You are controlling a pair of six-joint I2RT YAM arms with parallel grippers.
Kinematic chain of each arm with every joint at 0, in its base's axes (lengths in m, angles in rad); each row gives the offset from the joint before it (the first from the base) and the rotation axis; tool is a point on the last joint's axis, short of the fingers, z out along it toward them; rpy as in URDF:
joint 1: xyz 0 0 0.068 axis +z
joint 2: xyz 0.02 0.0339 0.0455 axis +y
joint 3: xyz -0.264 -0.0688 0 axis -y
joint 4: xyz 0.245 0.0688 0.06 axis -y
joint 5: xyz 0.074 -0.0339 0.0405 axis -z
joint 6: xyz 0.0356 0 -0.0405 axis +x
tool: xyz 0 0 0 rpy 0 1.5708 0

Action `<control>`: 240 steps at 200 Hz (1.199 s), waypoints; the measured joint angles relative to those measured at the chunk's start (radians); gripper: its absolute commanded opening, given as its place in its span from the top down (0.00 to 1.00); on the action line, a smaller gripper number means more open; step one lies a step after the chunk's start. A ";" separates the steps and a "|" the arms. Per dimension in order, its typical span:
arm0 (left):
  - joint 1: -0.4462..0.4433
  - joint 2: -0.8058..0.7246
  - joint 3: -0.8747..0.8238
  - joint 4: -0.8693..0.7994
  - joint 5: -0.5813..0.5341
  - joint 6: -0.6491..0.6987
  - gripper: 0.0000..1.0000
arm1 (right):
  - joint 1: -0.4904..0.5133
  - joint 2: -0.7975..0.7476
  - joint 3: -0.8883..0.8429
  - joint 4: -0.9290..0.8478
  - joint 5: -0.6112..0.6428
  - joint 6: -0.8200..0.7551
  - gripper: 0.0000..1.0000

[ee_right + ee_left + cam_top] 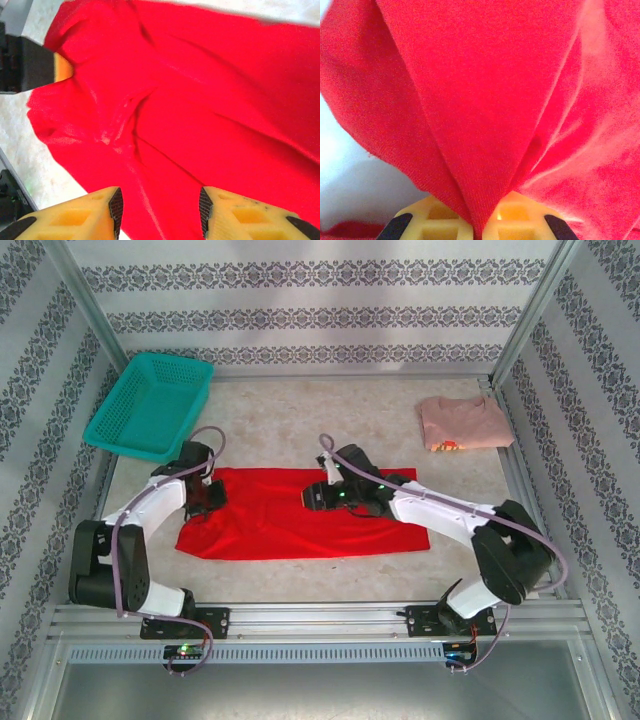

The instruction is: Fold the inside-out t-shirt

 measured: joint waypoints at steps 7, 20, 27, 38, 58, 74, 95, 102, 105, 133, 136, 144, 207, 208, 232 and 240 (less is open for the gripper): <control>0.000 -0.006 0.020 -0.029 -0.030 0.000 1.00 | -0.018 -0.018 -0.010 -0.009 0.001 -0.005 0.53; 0.000 -0.018 0.067 -0.093 -0.087 0.001 1.00 | -0.057 -0.048 -0.032 -0.026 0.008 -0.019 0.53; 0.000 -0.026 0.090 -0.122 -0.114 0.003 1.00 | -0.079 -0.061 -0.043 -0.038 0.008 -0.025 0.52; 0.000 -0.043 0.133 -0.176 -0.161 0.009 1.00 | -0.112 -0.077 -0.058 -0.055 0.008 -0.037 0.52; -0.002 -0.071 0.219 -0.271 -0.243 0.032 1.00 | -0.177 -0.110 -0.079 -0.091 0.011 -0.057 0.52; -0.012 -0.080 0.300 -0.344 -0.314 0.055 1.00 | -0.222 -0.137 -0.085 -0.111 0.011 -0.072 0.52; -0.048 -0.080 0.414 -0.444 -0.427 0.088 1.00 | -0.276 -0.171 -0.089 -0.134 0.013 -0.092 0.52; -0.069 -0.077 0.454 -0.482 -0.475 0.097 1.00 | -0.292 -0.179 -0.089 -0.142 0.015 -0.096 0.52; -0.079 -0.074 0.471 -0.499 -0.494 0.101 1.00 | -0.299 -0.181 -0.089 -0.145 0.015 -0.098 0.52; -0.201 0.003 0.632 -0.662 -0.679 0.108 1.00 | -0.353 -0.188 -0.089 -0.172 0.023 -0.109 0.51; -0.216 0.017 0.647 -0.679 -0.696 0.105 1.00 | -0.358 -0.188 -0.089 -0.174 0.025 -0.110 0.51; -0.261 0.056 0.687 -0.726 -0.735 0.097 1.00 | -0.367 -0.188 -0.089 -0.183 0.027 -0.116 0.51; -0.581 0.466 0.984 -0.962 -0.882 -0.027 1.00 | -0.430 -0.198 -0.116 -0.223 0.034 -0.134 0.51; -0.586 0.475 0.990 -0.962 -0.884 -0.029 1.00 | -0.430 -0.198 -0.117 -0.224 0.034 -0.135 0.51; -0.661 0.607 1.081 -0.977 -0.886 -0.054 1.00 | -0.467 -0.229 -0.137 -0.239 0.034 -0.146 0.51; -0.681 0.642 1.106 -0.983 -0.879 -0.057 1.00 | -0.482 -0.243 -0.143 -0.245 0.034 -0.148 0.51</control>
